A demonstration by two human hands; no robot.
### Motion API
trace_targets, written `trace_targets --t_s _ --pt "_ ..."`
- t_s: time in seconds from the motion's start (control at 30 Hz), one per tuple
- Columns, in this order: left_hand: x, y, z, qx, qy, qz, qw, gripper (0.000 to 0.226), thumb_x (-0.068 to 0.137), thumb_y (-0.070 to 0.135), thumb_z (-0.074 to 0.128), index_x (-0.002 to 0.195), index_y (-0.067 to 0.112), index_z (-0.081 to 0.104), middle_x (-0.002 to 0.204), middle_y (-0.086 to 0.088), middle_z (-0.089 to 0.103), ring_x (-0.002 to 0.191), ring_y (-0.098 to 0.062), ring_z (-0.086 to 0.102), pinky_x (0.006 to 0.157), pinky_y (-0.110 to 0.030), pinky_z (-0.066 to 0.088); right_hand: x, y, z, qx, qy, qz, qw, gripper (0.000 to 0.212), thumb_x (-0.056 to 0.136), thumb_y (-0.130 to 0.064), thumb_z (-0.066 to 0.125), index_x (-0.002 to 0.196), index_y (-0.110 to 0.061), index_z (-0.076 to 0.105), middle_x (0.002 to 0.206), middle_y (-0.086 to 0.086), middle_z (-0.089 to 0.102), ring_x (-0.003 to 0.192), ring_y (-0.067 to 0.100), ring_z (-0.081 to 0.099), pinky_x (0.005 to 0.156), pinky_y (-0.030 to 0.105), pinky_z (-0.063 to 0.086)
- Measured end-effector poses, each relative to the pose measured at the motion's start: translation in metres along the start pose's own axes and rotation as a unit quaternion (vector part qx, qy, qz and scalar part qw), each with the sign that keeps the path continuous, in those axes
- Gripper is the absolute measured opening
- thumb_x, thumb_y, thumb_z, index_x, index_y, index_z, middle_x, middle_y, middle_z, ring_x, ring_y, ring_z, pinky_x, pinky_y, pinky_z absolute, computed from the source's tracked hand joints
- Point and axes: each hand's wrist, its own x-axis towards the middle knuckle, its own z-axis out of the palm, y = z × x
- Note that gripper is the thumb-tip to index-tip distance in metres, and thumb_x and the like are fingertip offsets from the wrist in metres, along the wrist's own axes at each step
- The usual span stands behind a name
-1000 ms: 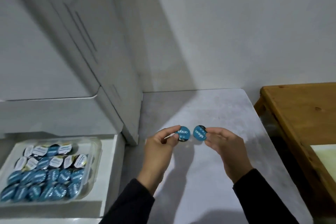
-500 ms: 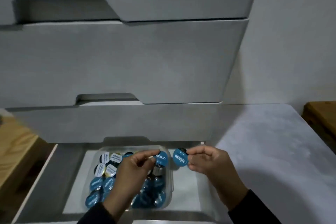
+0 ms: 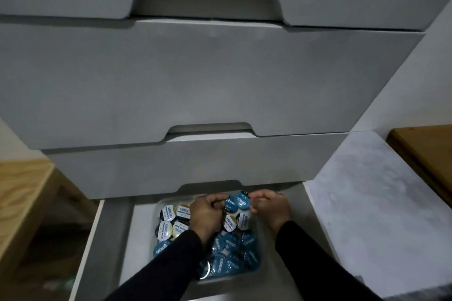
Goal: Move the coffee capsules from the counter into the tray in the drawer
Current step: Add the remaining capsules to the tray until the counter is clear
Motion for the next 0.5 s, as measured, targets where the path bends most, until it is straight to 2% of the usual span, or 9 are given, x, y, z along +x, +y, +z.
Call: trace_targets --t_s 0.07,0.13,0.23,0.37,0.43,0.5 --pt "0.003 -0.001 -0.001 0.020 -0.007 0.004 1.000 0.019 0.090 0.003 0.054 0.094 0.012 0.071 0.077 0.008 0.068 0.065 -0.013 0.059 0.052 -0.017 0.049 0.000 0.003 0.003 -0.016 0.023 -0.006 1.000 0.024 0.072 0.011 0.057 0.065 -0.008 0.070 0.050 0.001 0.061 0.044 0.010 0.055 0.044 0.012 0.046" --pt "0.006 -0.001 -0.002 0.042 -0.014 0.010 0.999 0.019 0.091 0.005 0.053 0.094 0.014 0.069 0.086 0.007 0.067 0.071 -0.010 0.061 0.054 -0.013 0.050 0.002 0.007 0.006 -0.017 0.033 -0.008 0.999 0.032 0.073 0.012 0.055 0.060 -0.015 0.067 0.056 0.006 0.062 0.050 0.015 0.056 0.045 0.011 0.047" --pt "0.010 -0.002 -0.006 0.086 -0.007 0.032 0.996 0.018 0.091 0.007 0.054 0.094 0.015 0.069 0.094 0.006 0.065 0.081 -0.002 0.060 0.067 -0.008 0.048 0.004 0.009 0.008 -0.014 0.032 -0.008 0.999 0.033 0.073 0.014 0.055 0.060 -0.013 0.067 0.062 0.009 0.064 0.055 0.017 0.058 0.050 0.016 0.051" --pt "0.014 -0.005 -0.009 0.111 -0.004 0.043 0.993 0.018 0.091 0.006 0.053 0.093 0.014 0.069 0.094 0.006 0.063 0.079 0.002 0.058 0.053 0.000 0.045 0.007 0.012 0.010 -0.013 0.023 -0.008 1.000 0.033 0.074 0.012 0.055 0.060 -0.015 0.066 0.063 0.007 0.065 0.058 0.017 0.060 0.051 0.015 0.053" --pt "0.016 -0.005 -0.009 0.119 -0.007 0.045 0.992 0.019 0.091 0.005 0.053 0.092 0.015 0.069 0.095 0.006 0.064 0.082 -0.002 0.060 0.056 -0.003 0.048 0.007 0.012 0.012 -0.017 0.019 -0.008 1.000 0.029 0.075 0.011 0.055 0.063 -0.012 0.068 0.066 0.008 0.066 0.062 0.019 0.062 0.054 0.018 0.054" --pt "0.018 -0.005 -0.009 0.129 -0.004 0.044 0.991 0.020 0.091 0.006 0.053 0.091 0.016 0.070 0.094 0.006 0.065 0.082 -0.006 0.063 0.054 -0.006 0.049 0.006 0.012 0.012 -0.027 0.015 -0.012 0.999 0.022 0.076 0.011 0.056 0.069 -0.005 0.069 0.063 0.006 0.064 0.059 0.015 0.060 0.049 0.012 0.050"
